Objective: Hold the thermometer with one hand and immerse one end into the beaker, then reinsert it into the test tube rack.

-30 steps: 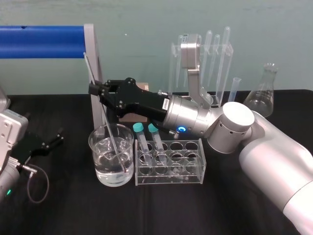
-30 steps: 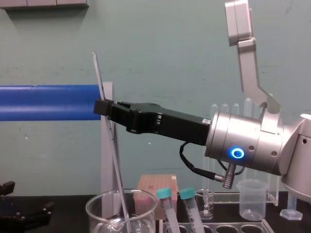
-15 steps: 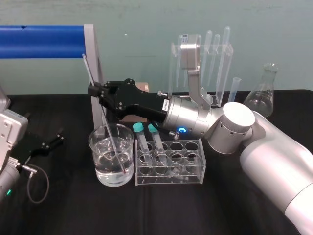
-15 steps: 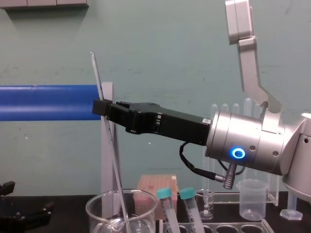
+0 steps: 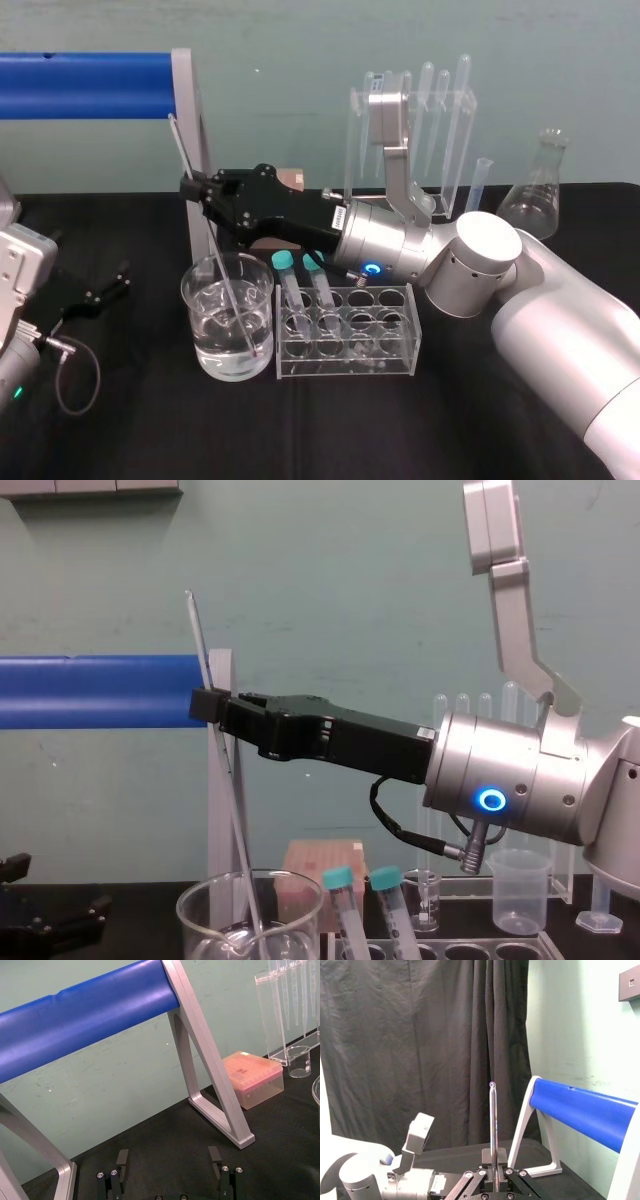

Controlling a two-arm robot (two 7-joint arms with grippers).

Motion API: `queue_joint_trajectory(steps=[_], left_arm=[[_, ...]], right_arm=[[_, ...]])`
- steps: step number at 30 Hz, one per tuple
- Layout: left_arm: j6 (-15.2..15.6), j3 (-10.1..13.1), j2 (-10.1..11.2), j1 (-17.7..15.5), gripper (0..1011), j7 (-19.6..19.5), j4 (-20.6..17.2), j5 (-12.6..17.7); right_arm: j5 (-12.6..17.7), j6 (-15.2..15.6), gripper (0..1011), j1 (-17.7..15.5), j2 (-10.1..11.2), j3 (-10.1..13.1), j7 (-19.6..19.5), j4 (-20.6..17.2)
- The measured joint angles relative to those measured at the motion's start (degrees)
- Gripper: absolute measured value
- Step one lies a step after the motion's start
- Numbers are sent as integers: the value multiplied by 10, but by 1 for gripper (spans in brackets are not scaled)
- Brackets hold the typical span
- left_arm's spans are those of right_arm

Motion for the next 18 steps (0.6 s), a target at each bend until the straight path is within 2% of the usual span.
queue_joint_trajectory(steps=[18], left_arm=[[0, 0, 0, 0, 1008, 0, 0, 0]], right_arm=[[2, -1, 55, 2, -1, 0, 2, 7]])
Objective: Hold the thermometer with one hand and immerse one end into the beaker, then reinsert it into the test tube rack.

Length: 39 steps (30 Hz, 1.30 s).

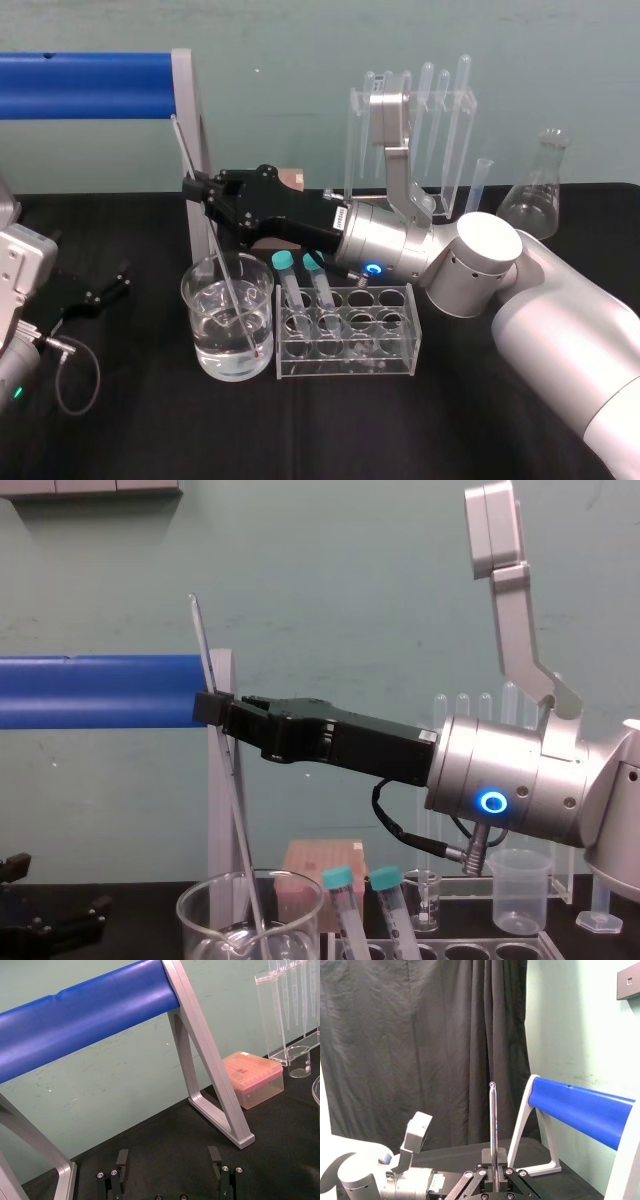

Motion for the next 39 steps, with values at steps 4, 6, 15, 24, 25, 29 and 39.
queue_joint_trajectory(steps=[4, 6, 15, 24, 25, 29, 39], left_arm=[[0, 0, 0, 0, 1008, 0, 0, 0], [0, 0, 0, 0, 1008, 0, 0, 0], [0, 0, 0, 0, 1008, 0, 0, 0], [0, 0, 0, 0, 1008, 0, 0, 0], [0, 0, 0, 0, 1008, 0, 0, 0], [0, 0, 0, 0, 1008, 0, 0, 0], [0, 0, 0, 0, 1008, 0, 0, 0]], right_arm=[[0, 0, 55, 1, -1, 0, 1, 2], [0, 0, 56, 2, -1, 0, 2, 3], [0, 0, 56, 2, -2, -1, 3, 5], [0, 0, 56, 1, -1, -2, 3, 3], [0, 0, 56, 1, -1, -2, 3, 3], [0, 1, 56, 1, -1, -2, 3, 2], [0, 3, 56, -2, 1, -3, 3, -1]])
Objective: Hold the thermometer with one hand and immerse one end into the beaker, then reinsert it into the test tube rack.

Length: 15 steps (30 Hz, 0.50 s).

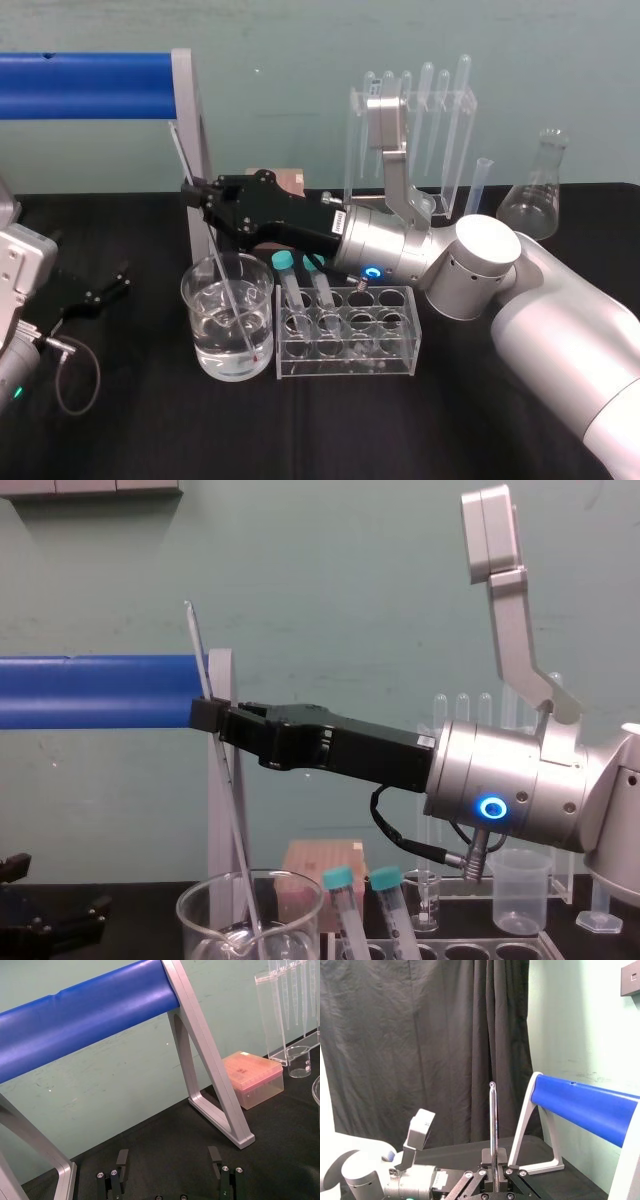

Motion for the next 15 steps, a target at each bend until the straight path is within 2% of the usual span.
queue_joint_trajectory(steps=[15], left_arm=[[0, 0, 0, 0, 1008, 0, 0, 0]], right_arm=[[0, 1, 55, -1, 1, -2, 0, -1]])
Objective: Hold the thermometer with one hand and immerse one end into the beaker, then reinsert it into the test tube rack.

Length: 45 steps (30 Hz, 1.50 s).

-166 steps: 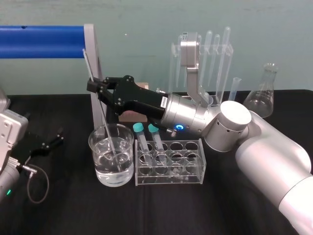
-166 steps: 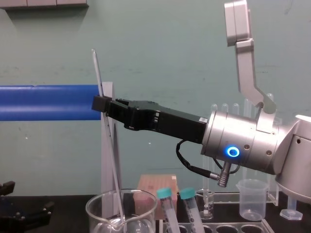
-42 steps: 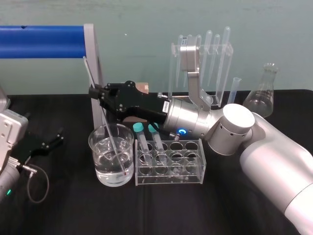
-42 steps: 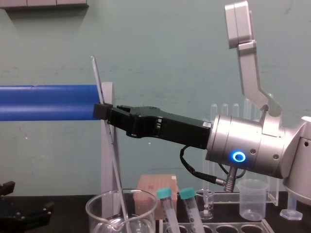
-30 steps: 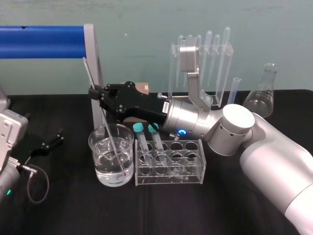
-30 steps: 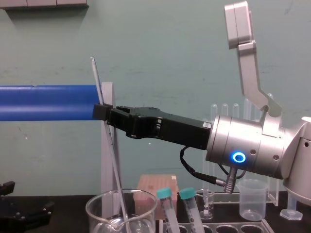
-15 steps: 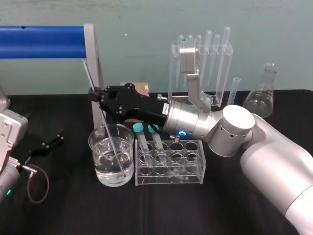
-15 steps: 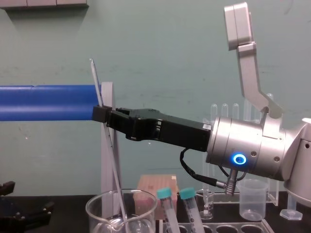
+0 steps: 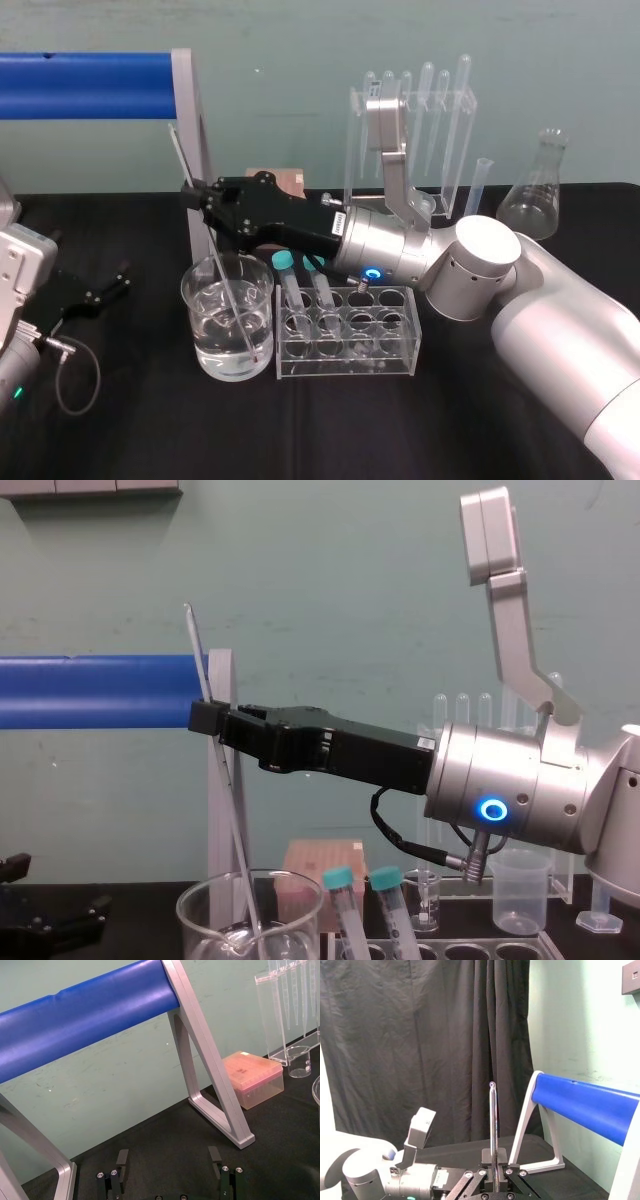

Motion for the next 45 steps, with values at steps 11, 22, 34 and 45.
queue_joint_trajectory(steps=[11, 22, 34, 45], left_arm=[[0, 0, 0, 0, 1008, 0, 0, 0], [0, 0, 0, 0, 1008, 0, 0, 0], [0, 0, 0, 0, 1008, 0, 0, 0], [0, 0, 0, 0, 1008, 0, 0, 0]], right_arm=[[0, 1, 55, 0, 2, 0, 0, -2], [33, 22, 55, 20, 2, 16, 17, -29], [104, 50, 56, 54, 55, 81, 11, -158], [92, 58, 56, -26, 174, 132, -102, -267]])
